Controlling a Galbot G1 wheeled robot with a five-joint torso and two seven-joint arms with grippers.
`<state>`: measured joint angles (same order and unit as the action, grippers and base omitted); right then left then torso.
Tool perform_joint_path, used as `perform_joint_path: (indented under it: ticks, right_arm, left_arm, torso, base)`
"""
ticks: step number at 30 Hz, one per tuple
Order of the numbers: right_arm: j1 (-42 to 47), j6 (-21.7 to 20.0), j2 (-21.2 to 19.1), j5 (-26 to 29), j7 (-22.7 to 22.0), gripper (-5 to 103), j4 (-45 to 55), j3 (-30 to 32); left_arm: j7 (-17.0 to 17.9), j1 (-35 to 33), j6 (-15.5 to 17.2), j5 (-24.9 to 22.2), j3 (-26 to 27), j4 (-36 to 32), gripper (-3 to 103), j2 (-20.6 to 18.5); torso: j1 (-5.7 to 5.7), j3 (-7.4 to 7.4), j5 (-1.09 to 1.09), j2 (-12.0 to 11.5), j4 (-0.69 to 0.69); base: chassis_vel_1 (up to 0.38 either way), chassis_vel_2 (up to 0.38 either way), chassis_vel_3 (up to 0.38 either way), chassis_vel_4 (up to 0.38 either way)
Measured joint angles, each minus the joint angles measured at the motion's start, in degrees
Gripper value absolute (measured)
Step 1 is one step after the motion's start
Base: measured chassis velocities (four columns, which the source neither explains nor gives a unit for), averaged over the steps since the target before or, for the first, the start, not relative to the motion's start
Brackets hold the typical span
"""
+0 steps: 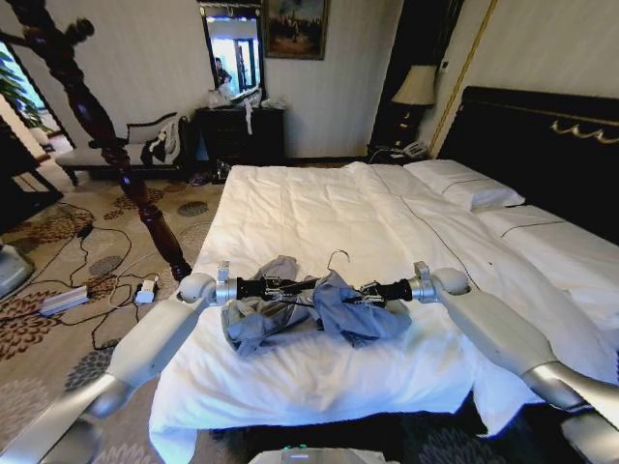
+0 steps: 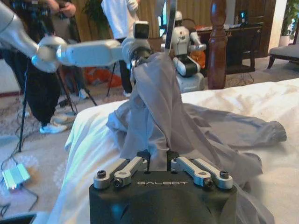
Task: Pick up the clothes from the bed and hang them on the clothes hanger.
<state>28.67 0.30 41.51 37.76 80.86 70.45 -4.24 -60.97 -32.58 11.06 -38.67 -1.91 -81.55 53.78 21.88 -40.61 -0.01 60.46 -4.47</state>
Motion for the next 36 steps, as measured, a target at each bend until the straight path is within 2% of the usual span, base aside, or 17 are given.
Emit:
perform_joint_path:
  ticks: [1, 4, 7, 10, 11, 13, 21, 28, 30, 31, 33, 35, 36]
  right_arm:
    - [0.00, 0.00, 0.00, 0.00, 0.00, 14, 0.00, 0.00]
    - [0.28, 0.78, -0.32, -1.49, 0.67, 14, -0.28, 0.81]
    - [0.44, 1.25, -0.43, -2.59, 0.93, 14, -0.40, 1.32]
    - [1.08, 2.01, -0.51, -4.39, 1.16, 14, -0.47, 1.89]
    - [1.08, 2.01, -0.51, -4.39, 1.16, 14, -0.47, 1.89]
    - [2.14, 2.52, -0.55, -5.36, 1.09, 14, -0.47, 2.33]
    - [5.15, 4.98, -1.16, -9.70, 0.55, 14, -0.02, 3.78]
    - [6.37, 5.89, -1.34, -11.24, -0.51, 14, 0.61, 4.31]
    - [6.69, 6.10, -1.34, -11.58, -0.53, 25, 0.70, 4.48]
    - [6.83, 6.23, -1.33, -11.71, -0.51, 25, 0.72, 4.52]
    - [6.93, 6.28, -1.33, -11.82, -0.44, 22, 0.74, 4.57]
    - [7.10, 6.29, -1.39, -12.35, 0.24, 14, 0.89, 4.73]
    - [7.12, 6.17, -1.51, -12.74, 0.65, 13, 0.99, 4.87]
  left_arm:
    - [0.00, 0.00, 0.00, 0.00, 0.00, 0.00, 51, 0.00]
    - [0.04, -0.07, -0.01, -0.01, 0.55, -0.09, 67, -0.26]
    - [-0.01, -0.32, 0.00, -0.01, 0.95, -0.21, 72, -0.40]
    - [-0.04, -0.81, 0.00, -0.04, 1.29, -0.57, 88, -0.74]
    - [-0.04, -0.81, 0.00, -0.04, 1.29, -0.57, 88, -0.74]
    - [-0.03, -1.32, 0.00, -0.09, 1.52, -0.91, 98, -0.94]
    - [0.37, -2.49, -0.17, -0.50, 2.27, -1.93, 100, -1.99]
    - [0.74, -2.77, -0.18, -1.11, 2.65, -2.71, 100, -2.94]
    - [0.90, -2.86, -0.18, -1.32, 2.82, -2.89, 100, -3.17]
    - [0.96, -2.91, -0.17, -1.40, 2.86, -2.96, 100, -3.23]
    - [1.01, -2.96, -0.17, -1.44, 2.89, -3.03, 100, -3.30]
    - [1.17, -3.07, -0.16, -1.51, 3.00, -3.09, 100, -3.48]
    - [1.26, -3.14, -0.16, -1.53, 3.06, -3.09, 100, -3.57]
  torso:
    - [0.00, 0.00, 0.00, 0.00, 0.00]
    - [0.00, 0.00, 0.01, 0.00, 0.01]
    - [0.00, 0.00, 0.00, 0.00, 0.01]
    - [0.00, 0.00, 0.00, 0.00, 0.01]
    - [0.00, 0.00, 0.00, 0.00, 0.01]
    - [0.00, 0.00, 0.01, 0.00, 0.01]
    - [0.00, 0.00, 0.01, 0.00, 0.00]
    - [0.00, 0.00, 0.00, 0.00, 0.01]
    - [0.00, 0.00, 0.00, 0.00, 0.01]
    - [0.00, 0.00, 0.00, 0.00, 0.01]
    - [0.00, 0.00, 0.00, 0.00, 0.01]
    - [0.00, 0.00, 0.01, 0.00, 0.01]
    - [0.00, 0.00, 0.01, 0.00, 0.01]
  base:
    - [0.000, 0.000, 0.000, 0.000]
    - [0.000, 0.000, 0.000, 0.000]
    - [0.000, 0.000, 0.000, 0.000]
    - [0.000, 0.000, 0.000, 0.000]
    - [0.000, 0.000, 0.000, 0.000]
    - [0.000, 0.000, 0.000, 0.000]
    - [0.000, 0.000, 0.000, 0.000]
    - [0.000, 0.000, 0.000, 0.000]
    - [0.000, 0.000, 0.000, 0.000]
    - [0.000, 0.000, 0.000, 0.000]
    - [0.000, 0.000, 0.000, 0.000]
    - [0.000, 0.000, 0.000, 0.000]
    - [0.000, 0.000, 0.000, 0.000]
